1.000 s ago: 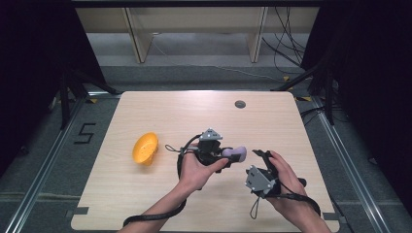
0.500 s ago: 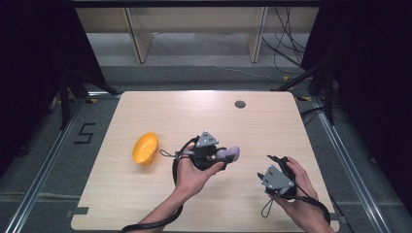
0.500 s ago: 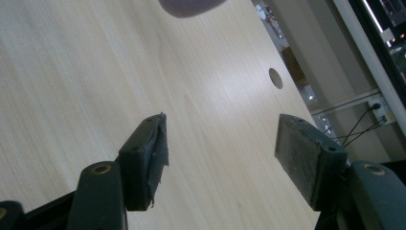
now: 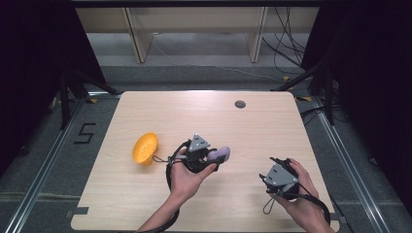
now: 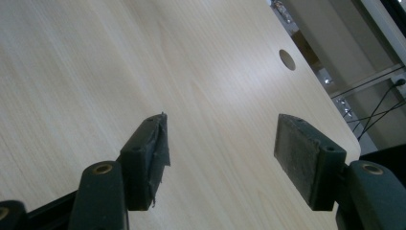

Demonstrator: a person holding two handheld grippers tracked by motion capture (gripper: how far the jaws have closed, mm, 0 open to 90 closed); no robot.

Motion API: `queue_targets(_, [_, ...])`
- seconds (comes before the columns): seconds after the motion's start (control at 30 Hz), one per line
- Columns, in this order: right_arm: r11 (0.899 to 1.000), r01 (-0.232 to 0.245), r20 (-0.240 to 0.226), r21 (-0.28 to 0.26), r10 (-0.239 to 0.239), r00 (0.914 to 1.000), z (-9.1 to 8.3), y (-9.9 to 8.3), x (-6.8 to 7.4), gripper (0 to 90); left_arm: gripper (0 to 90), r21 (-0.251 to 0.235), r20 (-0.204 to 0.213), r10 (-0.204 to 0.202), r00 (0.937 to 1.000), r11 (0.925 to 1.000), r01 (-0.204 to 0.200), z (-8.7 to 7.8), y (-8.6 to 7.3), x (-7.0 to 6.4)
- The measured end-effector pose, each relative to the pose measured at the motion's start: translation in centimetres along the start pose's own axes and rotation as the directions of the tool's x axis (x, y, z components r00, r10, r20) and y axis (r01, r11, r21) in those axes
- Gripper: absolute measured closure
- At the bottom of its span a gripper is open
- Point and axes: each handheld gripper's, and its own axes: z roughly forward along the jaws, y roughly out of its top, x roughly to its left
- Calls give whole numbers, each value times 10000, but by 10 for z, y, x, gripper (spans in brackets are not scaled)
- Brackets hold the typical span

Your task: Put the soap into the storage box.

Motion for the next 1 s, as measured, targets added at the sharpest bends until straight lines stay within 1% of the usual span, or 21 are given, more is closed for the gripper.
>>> queue_targets(0.03, [9999,140,-44,-25,-141,9999,0,-1,-1,371,584,-127,-192,-20,9998,9999,18,-1,-2,0])
queue_targets(0.07, [9999,106,-28,-61,-106,9999,1,-1,-2,371,584,-97,-285,40,9996,9999,-43,-2,-2,0])
queue_targets(0.1, [9999,-121,-6,9,121,9999,0,-2,-1,371,584,-31,-344,136,9993,9999,-137,-3,-2,0])
queue_targets(0.13, [10000,13,-2,-65,-13,10000,1,-1,-2,371,584,-42,-353,214,9991,9998,-216,-4,-3,0])
queue_targets(0.17, [10000,48,-39,-86,-48,10000,1,-2,-3,371,584,-41,-493,205,9986,9998,-207,-4,-3,-1])
queue_targets(0.2, [9999,-127,-15,14,127,9999,0,-2,-2,371,584,19,-561,299,9980,9996,-298,-5,-3,0])
queue_targets(0.23, [9999,-138,1,4,138,9999,0,-2,-2,371,584,-72,-540,367,9979,9993,-371,-5,-5,1])
queue_targets(0.3, [9999,-158,-21,22,158,9999,0,-3,-2,371,585,3,-576,436,9974,9990,-436,-5,-6,2])
queue_targets(0.33, [9999,-159,-20,22,159,9999,0,-3,-2,372,585,-93,-689,307,9972,9995,-314,-5,-7,2])
queue_targets(0.4, [9999,-105,-47,45,105,9999,0,-3,-2,372,584,-64,-858,327,9958,9994,-334,-5,-9,3])
queue_targets(0.43, [9999,-121,-51,40,121,9999,0,-3,-2,371,584,-158,-864,308,9958,9994,-323,-5,-11,4])
queue_targets(0.47, [9998,-184,10,-2,184,9998,0,-3,-2,371,585,-69,-894,233,9957,9997,-240,-6,-12,5])
queue_targets(0.5, [9998,-172,78,-31,173,9998,0,-3,-3,372,584,-115,-935,192,9954,9997,-203,-7,-12,6])
queue_targets(0.57, [9998,-177,58,-30,178,9998,0,-3,-3,372,584,-108,-915,206,9956,9997,-217,-8,-13,7])
queue_targets(0.6, [9998,-188,45,-20,188,9998,0,-3,-3,372,584,-140,-1035,142,9945,9998,-158,-8,-14,7])
queue_targets(0.63, [9998,-202,74,-33,202,9998,0,-3,-3,372,585,-222,-963,-44,9953,9998,23,-10,-15,10])
queue_targets(0.73, [9998,-215,85,-42,216,9997,0,-3,-3,372,584,-306,-988,-80,9951,9995,50,-13,-16,13])
queue_targets(0.77, [9998,-221,56,-31,221,9997,0,-3,-3,372,584,-379,-1069,-71,9942,9993,31,-15,-17,15])
queue_targets(0.8, [9999,-24,8,-108,24,10000,1,-3,-4,372,584,-390,-1223,-187,9923,9991,140,-17,-17,16])
queue_targets(0.83, [10000,-57,-9,-79,57,10000,1,-3,-4,372,584,-392,-1267,-199,9917,9991,150,-18,-18,16])
queue_targets(1.0, [10000,-51,-58,-30,51,10000,1,-3,-4,371,584,-524,-1284,-458,9907,9979,394,-22,-22,21])
